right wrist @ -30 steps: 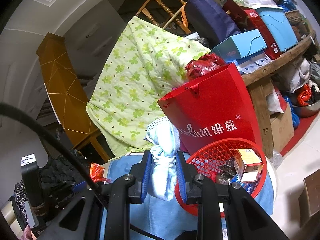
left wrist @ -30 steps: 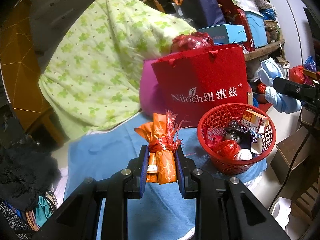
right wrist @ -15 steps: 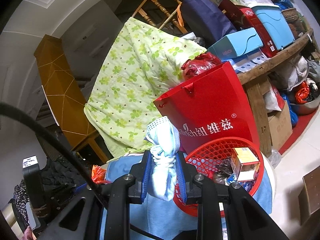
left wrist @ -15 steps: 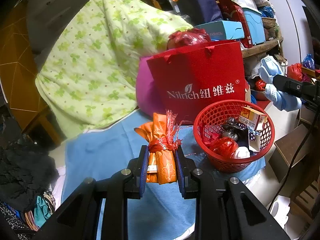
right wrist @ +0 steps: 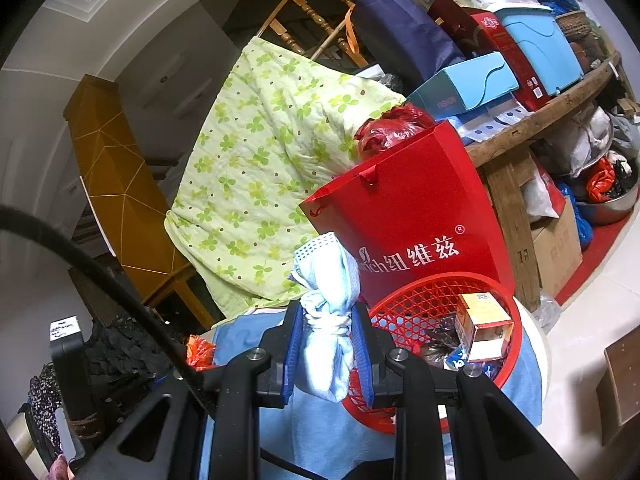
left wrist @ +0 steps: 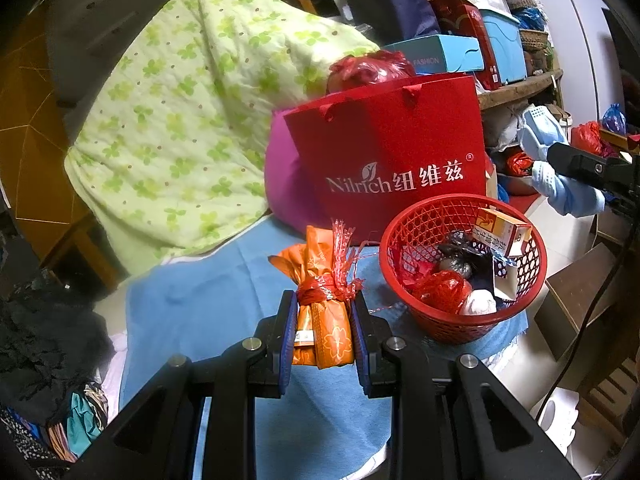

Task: Collect trash
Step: 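Lift both held items and carry them toward the red mesh basket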

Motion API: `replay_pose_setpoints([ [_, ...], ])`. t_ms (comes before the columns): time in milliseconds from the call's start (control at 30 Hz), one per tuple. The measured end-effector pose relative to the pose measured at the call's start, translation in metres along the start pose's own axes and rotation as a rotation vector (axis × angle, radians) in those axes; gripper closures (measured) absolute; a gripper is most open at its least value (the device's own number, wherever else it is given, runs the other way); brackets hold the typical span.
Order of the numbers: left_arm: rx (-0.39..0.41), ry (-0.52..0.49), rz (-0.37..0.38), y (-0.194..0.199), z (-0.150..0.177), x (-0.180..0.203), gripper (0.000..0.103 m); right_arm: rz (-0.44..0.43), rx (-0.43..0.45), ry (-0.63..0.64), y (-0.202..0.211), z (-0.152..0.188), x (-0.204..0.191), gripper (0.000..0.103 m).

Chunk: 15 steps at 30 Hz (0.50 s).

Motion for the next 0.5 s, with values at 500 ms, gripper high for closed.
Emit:
replay_pose_setpoints([
  [500, -0.007, -0.022, 0.014, -0.0055, -0.0058, 0.0077, 0.076, 0.011, 0.01, -0.017, 0.0036, -0.0004, 0.0039, 0.077],
])
Point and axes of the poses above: each gripper's, at about its wrist camera, not at the fingertips, and y roughly against the way its jaws point, x to its right, z to its underside, the point moved 2 cm from there along -y, roughly the way its jaws point, and after that the axes turned 14 degrees about -y, right-handed, at the moved point
